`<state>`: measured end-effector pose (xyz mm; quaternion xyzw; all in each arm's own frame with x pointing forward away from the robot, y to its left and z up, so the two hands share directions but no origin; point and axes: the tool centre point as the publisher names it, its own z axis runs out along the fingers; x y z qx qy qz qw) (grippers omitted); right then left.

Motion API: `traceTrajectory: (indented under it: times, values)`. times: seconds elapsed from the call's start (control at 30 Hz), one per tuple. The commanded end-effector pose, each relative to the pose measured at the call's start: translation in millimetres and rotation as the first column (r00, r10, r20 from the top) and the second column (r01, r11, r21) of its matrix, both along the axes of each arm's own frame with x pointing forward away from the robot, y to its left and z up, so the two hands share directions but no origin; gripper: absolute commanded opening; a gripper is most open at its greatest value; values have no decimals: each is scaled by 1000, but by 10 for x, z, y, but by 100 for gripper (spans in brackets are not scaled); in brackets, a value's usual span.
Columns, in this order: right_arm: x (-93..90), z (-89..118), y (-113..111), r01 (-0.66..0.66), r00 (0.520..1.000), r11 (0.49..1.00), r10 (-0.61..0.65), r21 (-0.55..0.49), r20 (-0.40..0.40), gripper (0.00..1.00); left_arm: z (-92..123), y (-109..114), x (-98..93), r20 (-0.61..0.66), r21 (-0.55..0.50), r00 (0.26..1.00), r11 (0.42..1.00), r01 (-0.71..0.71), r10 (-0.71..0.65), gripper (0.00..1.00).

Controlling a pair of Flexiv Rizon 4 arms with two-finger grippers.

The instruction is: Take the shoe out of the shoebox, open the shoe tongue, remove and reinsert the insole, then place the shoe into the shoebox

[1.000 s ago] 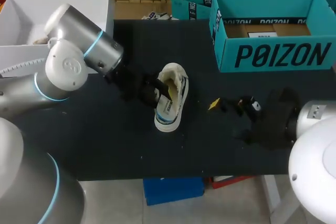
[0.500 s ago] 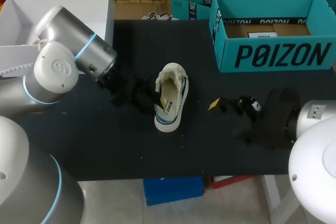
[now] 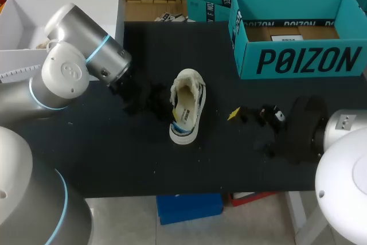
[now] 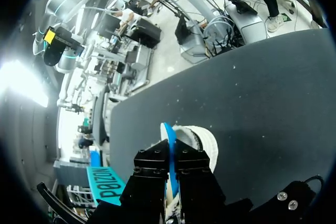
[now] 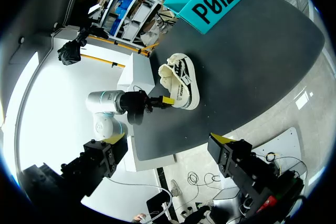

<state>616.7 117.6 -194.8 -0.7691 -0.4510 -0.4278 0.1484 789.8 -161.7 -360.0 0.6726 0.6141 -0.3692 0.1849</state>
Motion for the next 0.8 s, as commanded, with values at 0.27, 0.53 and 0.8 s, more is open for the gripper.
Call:
traceTrajectory:
  times: [0.27,0.53,0.8]
  values:
    - [-46,-66,-20,3,1000,1000,-3,31,7,100,-78,-48,158,28,23,999,999,-30,30,0]
    - [-46,-66,-20,3,1000,1000,-3,31,7,100,-159,-114,301,57,40,995,996,-81,79,0]
    - [-46,-66,-20,3,1000,1000,-3,31,7,100,-136,-141,271,43,49,997,997,-66,64,11]
